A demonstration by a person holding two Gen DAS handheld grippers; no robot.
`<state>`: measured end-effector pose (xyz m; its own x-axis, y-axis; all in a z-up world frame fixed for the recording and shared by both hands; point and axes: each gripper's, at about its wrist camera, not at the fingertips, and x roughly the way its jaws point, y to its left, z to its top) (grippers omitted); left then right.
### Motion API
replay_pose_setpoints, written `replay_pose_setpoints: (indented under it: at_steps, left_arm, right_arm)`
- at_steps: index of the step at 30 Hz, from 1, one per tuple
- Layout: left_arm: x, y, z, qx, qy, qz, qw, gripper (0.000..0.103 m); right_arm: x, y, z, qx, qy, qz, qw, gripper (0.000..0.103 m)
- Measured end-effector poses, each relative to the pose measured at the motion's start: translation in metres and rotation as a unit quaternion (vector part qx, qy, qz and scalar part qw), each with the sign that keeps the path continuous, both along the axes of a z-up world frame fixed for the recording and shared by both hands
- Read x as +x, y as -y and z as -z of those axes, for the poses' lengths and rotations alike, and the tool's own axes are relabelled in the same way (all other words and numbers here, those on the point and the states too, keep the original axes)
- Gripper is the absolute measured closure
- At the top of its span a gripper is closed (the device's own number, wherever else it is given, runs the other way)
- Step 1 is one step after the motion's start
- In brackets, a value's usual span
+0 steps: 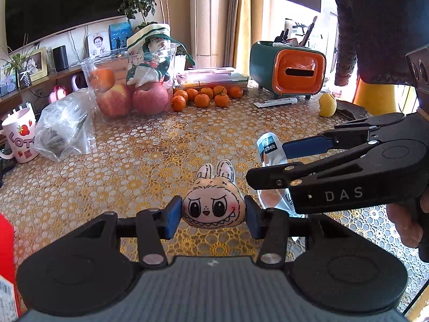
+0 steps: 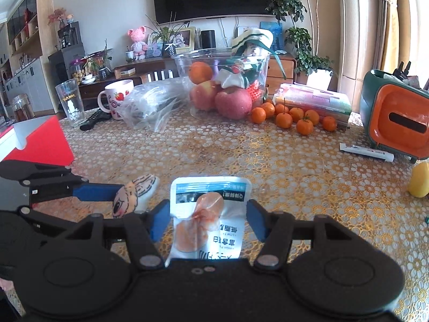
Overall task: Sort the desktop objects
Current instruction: 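Carry the plush doll and white packet with both tools over the red box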
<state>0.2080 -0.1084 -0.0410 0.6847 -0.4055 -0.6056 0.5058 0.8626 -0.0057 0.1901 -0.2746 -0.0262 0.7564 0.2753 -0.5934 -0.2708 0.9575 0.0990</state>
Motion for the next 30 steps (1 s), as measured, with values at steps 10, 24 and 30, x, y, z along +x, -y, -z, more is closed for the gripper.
replay_pose_setpoints:
  at_steps: [10, 24, 30]
  left_arm:
    - [-0.059, -0.041, -0.025, 0.006, 0.010, -0.038, 0.9992, 0.055]
    - [-0.115, -0.118, -0.085, 0.026, 0.034, -0.099, 0.9941, 0.055]
    - [-0.130, -0.172, -0.113, 0.038, 0.051, -0.135, 0.9888, 0.055]
  right_arm:
    - [-0.039, -0.029, -0.027, 0.002, 0.020, -0.029, 0.999, 0.042]
    - [-0.077, -0.112, -0.093, -0.011, 0.054, -0.111, 0.992, 0.042]
    - [-0.078, -0.172, -0.121, -0.015, 0.079, -0.160, 0.984, 0.042]
